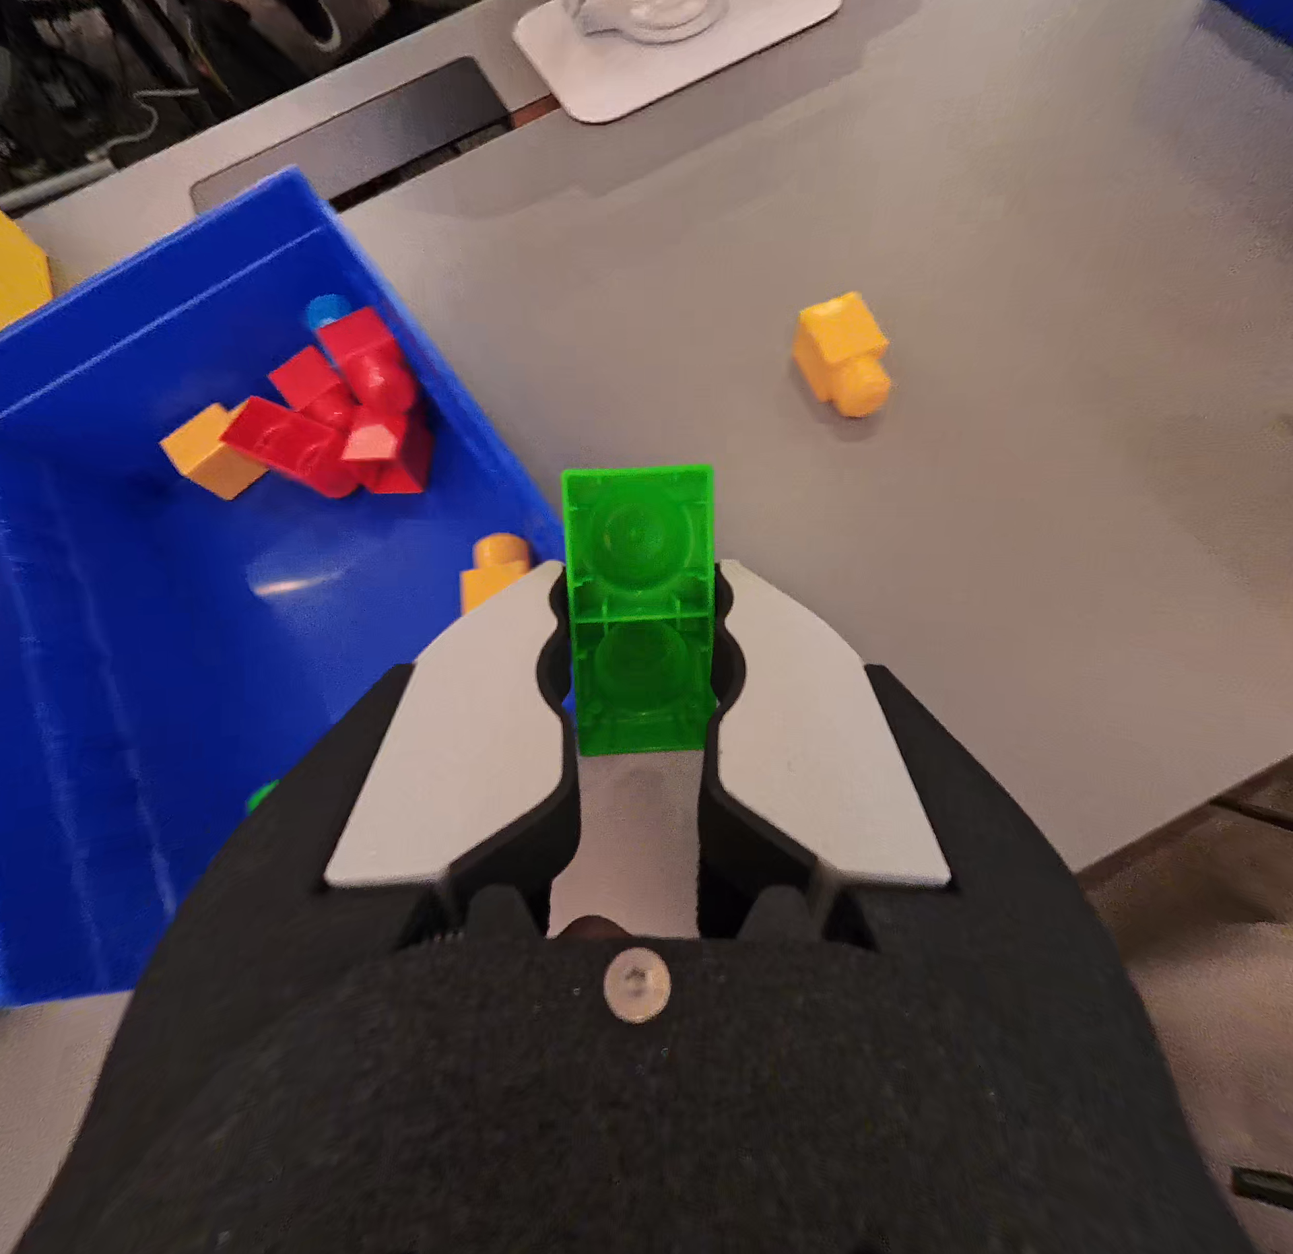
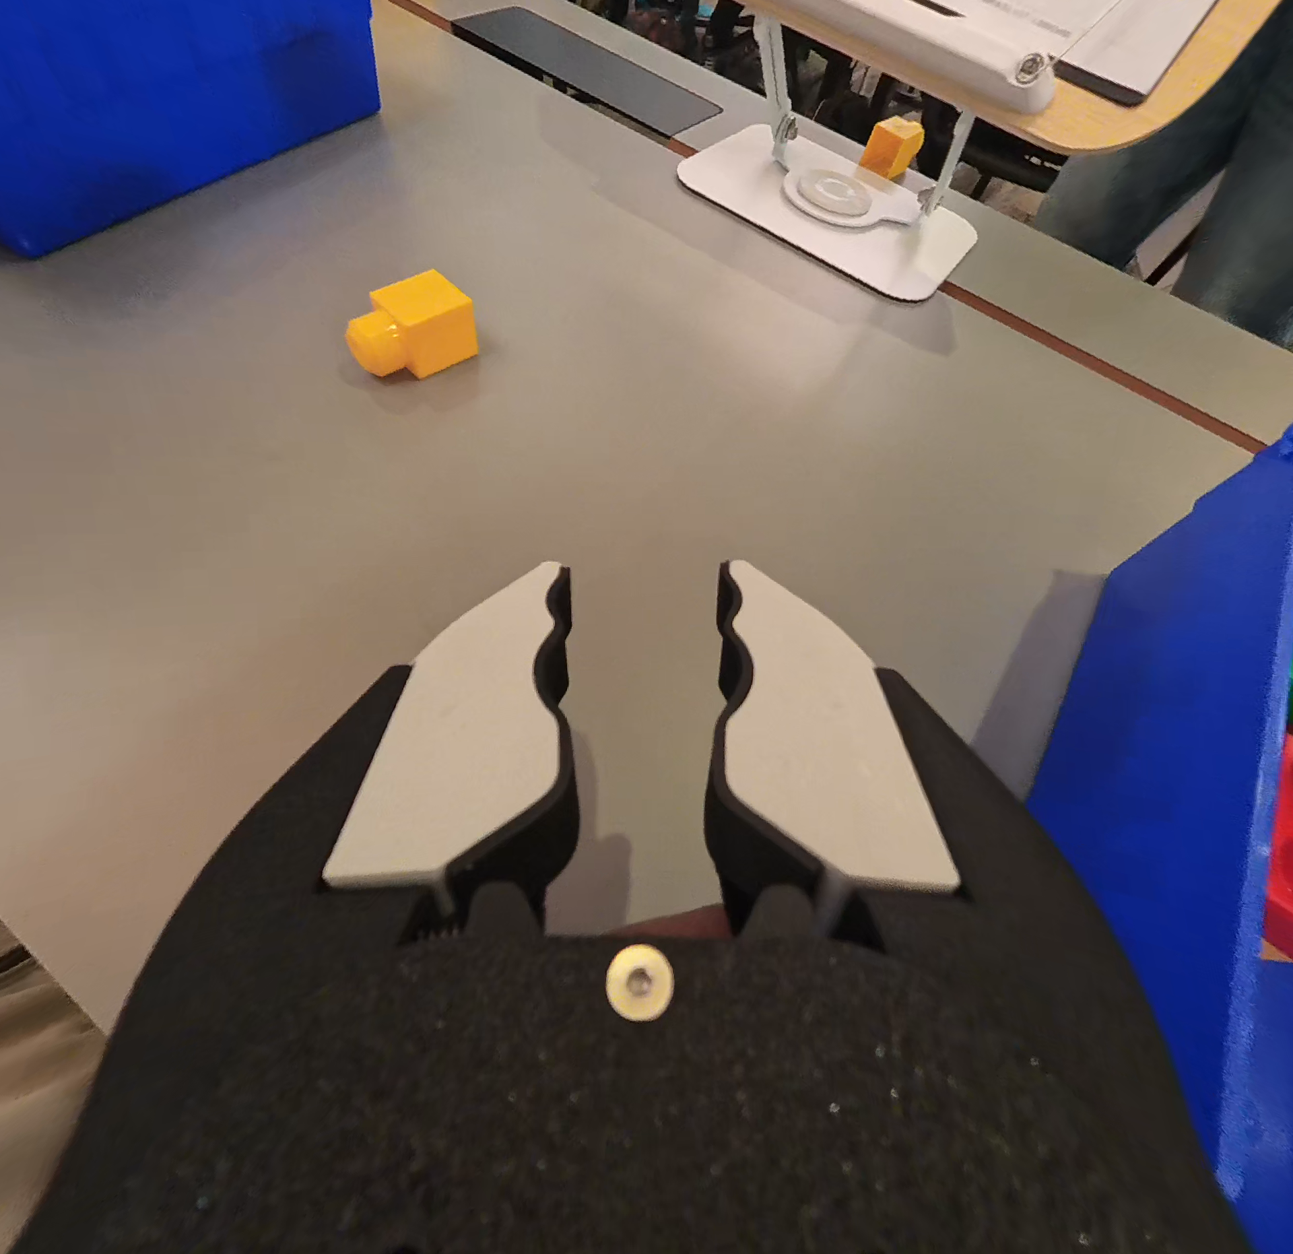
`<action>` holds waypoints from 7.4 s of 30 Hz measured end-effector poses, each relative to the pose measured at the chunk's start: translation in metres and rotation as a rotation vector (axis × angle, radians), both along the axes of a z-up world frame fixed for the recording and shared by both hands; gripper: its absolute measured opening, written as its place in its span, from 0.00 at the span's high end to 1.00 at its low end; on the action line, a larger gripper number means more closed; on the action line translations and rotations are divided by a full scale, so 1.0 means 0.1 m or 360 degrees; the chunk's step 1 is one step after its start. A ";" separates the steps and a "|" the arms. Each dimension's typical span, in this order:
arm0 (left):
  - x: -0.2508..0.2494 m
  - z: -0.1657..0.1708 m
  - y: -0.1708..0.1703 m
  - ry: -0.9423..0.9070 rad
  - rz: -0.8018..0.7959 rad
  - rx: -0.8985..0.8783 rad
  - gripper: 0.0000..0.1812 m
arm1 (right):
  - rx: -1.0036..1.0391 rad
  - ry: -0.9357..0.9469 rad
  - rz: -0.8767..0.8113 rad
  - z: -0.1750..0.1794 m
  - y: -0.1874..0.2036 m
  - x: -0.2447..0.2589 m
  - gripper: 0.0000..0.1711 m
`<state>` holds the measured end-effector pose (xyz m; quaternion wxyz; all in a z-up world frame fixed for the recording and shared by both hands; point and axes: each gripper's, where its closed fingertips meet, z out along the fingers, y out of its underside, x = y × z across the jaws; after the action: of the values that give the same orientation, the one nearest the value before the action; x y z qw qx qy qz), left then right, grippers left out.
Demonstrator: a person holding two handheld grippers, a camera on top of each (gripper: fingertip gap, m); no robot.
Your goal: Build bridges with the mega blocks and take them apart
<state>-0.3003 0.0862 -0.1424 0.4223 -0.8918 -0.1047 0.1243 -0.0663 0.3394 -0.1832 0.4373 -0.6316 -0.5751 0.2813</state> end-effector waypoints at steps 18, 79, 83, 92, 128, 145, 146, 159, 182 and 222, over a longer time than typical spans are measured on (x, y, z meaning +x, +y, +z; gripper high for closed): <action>1.04 -0.45 1.33 -0.0178 -0.0379 0.0052 0.80 | -0.0033 0.0073 -0.0039 0.00 0.08 0.15 0.77; 0.60 -0.42 0.61 0.0037 0.0327 0.0454 0.49 | 0.0000 0.0015 -0.0126 -0.06 0.12 -0.12 0.61; 0.64 -0.50 0.29 -0.0054 0.0449 0.0504 0.48 | -0.0007 0.0008 -0.0138 -0.12 0.10 -0.11 0.57; 0.59 -0.56 -0.07 -0.0121 0.0570 0.0484 0.49 | -0.0041 -0.0025 -0.0131 -0.23 0.07 -0.09 0.57; -1.08 -1.09 -0.01 -0.0432 0.0187 -0.0946 0.59 | -0.0075 -0.0007 -0.0100 -0.21 0.16 -0.03 0.58; -1.01 -1.26 -0.01 -0.0562 0.0157 -0.0999 0.79 | -0.0087 -0.0020 -0.0097 -0.23 0.18 -0.01 0.60; -1.02 -1.25 -0.01 -0.0556 0.0158 -0.0998 0.79 | -0.0085 -0.0020 -0.0096 -0.23 0.18 -0.01 0.60; -1.08 -1.04 0.01 -0.0500 0.0169 -0.0864 0.80 | -0.0072 -0.0013 -0.0091 -0.18 0.16 -0.01 0.61; 0.29 -0.07 0.14 -0.0009 0.0221 0.0265 0.80 | -0.0008 0.0002 -0.0041 -0.12 0.02 -0.04 0.63; 0.35 -1.06 1.33 -0.0391 0.0260 0.0150 0.79 | -0.0008 0.0008 -0.0002 -0.10 -0.02 -0.02 0.64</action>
<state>-0.2655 0.2190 -0.2484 0.4361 -0.8680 -0.2336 0.0431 -0.0684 0.3376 -0.1935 0.4374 -0.6323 -0.5729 0.2842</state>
